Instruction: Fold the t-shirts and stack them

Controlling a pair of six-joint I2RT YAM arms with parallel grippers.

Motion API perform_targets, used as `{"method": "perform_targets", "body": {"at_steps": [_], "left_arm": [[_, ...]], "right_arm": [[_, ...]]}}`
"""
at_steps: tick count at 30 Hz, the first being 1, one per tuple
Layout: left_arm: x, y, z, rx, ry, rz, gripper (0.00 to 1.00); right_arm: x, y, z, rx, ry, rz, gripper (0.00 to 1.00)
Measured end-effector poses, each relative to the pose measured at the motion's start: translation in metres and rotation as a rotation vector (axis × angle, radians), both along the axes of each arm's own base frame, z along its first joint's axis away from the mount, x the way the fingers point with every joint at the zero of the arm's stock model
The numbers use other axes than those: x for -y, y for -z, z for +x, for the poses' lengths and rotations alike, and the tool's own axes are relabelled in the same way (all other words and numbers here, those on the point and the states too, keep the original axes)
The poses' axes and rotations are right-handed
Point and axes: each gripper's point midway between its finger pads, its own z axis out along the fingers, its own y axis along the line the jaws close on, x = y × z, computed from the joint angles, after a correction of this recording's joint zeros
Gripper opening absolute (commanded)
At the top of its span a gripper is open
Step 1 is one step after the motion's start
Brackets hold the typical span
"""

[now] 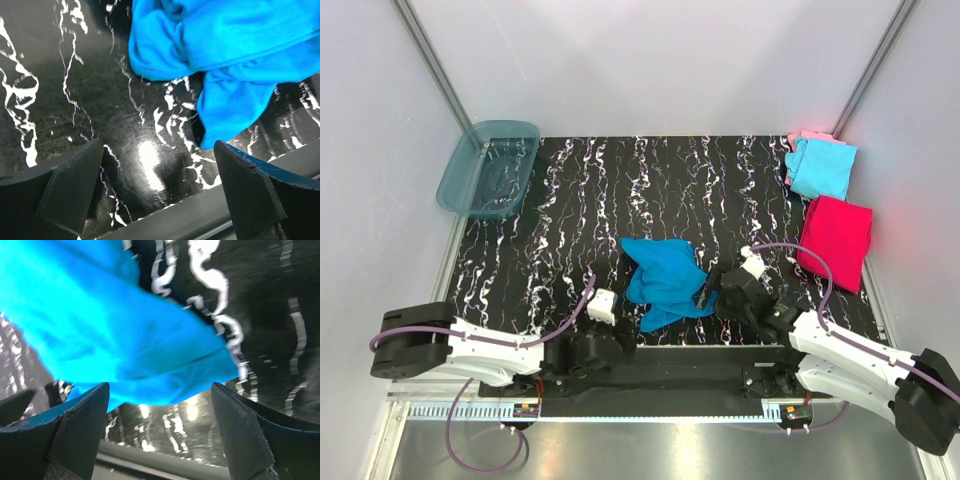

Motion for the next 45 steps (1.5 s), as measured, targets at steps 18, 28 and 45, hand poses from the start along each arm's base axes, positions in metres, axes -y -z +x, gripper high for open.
{"method": "perform_targets", "body": {"at_steps": [18, 28, 45], "left_arm": [[0.004, -0.001, -0.009, -0.025, 0.003, -0.113, 0.99], [0.0, 0.003, -0.011, -0.032, 0.0, -0.103, 0.99], [-0.001, 0.003, -0.011, -0.025, 0.002, -0.095, 0.99]], "right_arm": [[-0.003, 0.015, 0.023, 0.072, 0.049, -0.122, 0.87], [-0.024, -0.029, 0.05, 0.176, 0.058, -0.069, 0.87], [-0.018, -0.028, 0.057, 0.193, 0.107, -0.096, 0.0]]}}
